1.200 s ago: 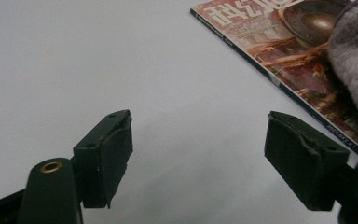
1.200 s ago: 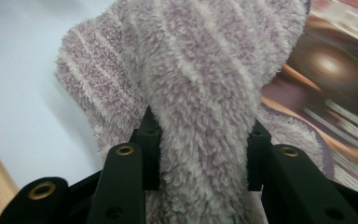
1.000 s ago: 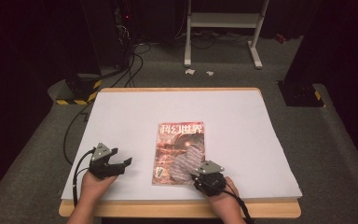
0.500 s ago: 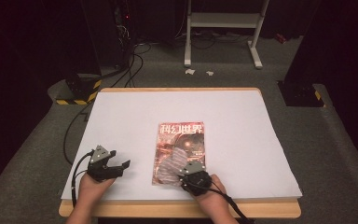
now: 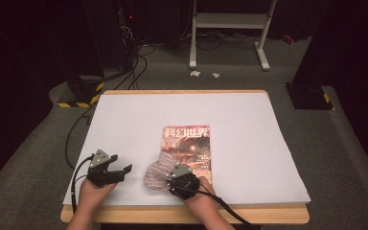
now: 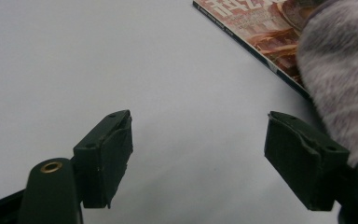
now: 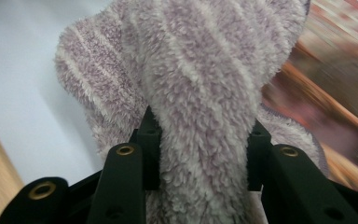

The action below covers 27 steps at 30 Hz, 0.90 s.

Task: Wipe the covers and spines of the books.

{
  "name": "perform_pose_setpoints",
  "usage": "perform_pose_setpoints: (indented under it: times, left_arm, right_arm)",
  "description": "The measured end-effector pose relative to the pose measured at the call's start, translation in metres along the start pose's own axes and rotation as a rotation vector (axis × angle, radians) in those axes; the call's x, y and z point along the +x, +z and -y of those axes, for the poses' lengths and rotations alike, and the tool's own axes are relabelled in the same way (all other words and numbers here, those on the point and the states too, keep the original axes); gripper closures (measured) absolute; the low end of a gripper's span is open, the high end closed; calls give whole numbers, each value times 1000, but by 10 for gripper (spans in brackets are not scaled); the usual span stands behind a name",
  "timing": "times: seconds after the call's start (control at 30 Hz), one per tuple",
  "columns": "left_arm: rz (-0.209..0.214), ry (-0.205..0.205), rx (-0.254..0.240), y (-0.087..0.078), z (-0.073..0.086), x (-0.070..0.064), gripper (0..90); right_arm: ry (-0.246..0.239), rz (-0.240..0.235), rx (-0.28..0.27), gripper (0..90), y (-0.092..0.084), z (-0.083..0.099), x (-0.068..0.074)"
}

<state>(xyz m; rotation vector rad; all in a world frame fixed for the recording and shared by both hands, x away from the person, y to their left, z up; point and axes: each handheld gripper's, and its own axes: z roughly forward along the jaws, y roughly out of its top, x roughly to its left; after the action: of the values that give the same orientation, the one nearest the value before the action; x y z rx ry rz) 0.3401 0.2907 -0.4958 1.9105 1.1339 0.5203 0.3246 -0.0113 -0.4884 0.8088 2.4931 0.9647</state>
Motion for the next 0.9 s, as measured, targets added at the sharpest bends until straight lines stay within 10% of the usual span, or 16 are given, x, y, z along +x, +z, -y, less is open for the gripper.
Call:
perform_pose_setpoints:
  times: [0.37, 0.67, 0.9]
  left_arm:
    - [2, 11, 19, 6, -1, -3, 237]
    - [9, 16, 23, 7, -1, -5, 237]
    - [16, 17, 21, 7, 0, -3, 237]
  right_arm:
    - [196, 160, -8, 623, -58, 70, -64]
    - [173, 188, 27, 622, -43, 48, -76]
    - [132, 122, 49, 622, -6, 10, -64]
